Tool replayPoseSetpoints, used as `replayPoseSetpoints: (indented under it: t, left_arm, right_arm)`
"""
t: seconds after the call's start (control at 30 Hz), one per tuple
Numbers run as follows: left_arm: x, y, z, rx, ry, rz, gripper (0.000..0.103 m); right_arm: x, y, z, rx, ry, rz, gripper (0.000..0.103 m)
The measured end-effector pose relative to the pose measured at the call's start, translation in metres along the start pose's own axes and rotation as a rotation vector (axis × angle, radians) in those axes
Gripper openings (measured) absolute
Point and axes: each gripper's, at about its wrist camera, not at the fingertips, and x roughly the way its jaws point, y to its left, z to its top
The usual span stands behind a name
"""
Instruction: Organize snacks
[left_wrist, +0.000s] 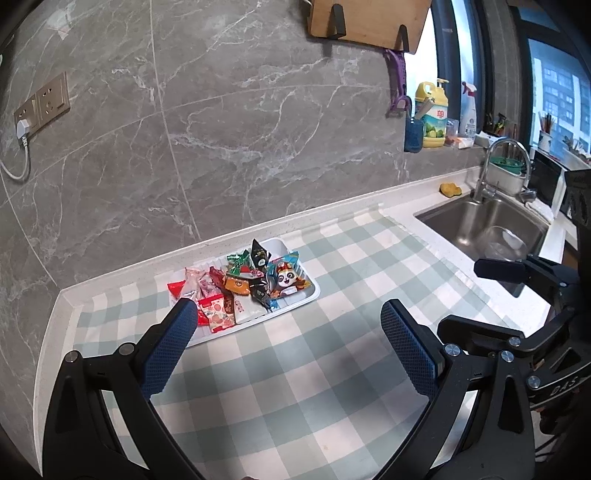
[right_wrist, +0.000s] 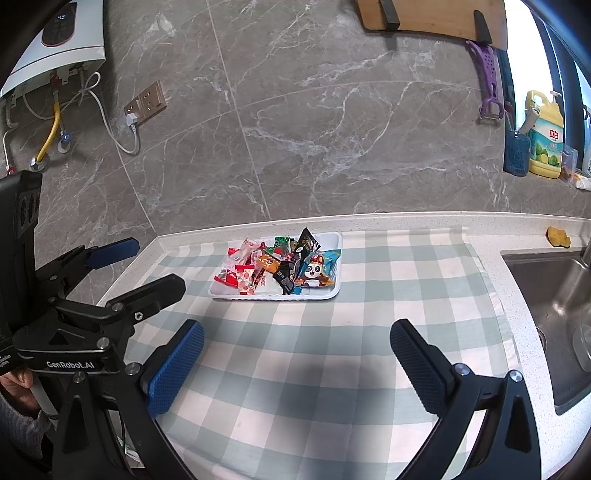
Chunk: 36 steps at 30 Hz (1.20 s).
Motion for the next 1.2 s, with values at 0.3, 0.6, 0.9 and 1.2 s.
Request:
replayPoseSetpoints:
  t: [0.3, 0.6, 0.9, 1.2]
  left_arm:
    - [-0.0044, -0.0021, 0.0005, 0.016, -0.026, 0.026, 0.101]
    - [-0.0017, -0.0032, 0.0002, 0.036, -0.027, 0.042, 0.101]
    - [-0.0001, -0.0015, 0.0004, 0.038, -0.023, 0.051, 0.101]
    - [0.0007, -0.0014, -0.0013, 0.043, -0.021, 0.056, 0.101]
  right_arm:
    - [0.0011, -0.0004, 0.0005, 0.003, 0.001, 0.001, 0.103]
    - [0.0022, -0.0020, 0.0013, 0.003, 0.004, 0.002, 0.103]
    - [0.0039, -0.0045, -0.0007, 0.008, 0.008, 0.001, 0.103]
    - [0.0071, -0.0052, -0.0019, 0.011, 0.011, 0.001, 0.103]
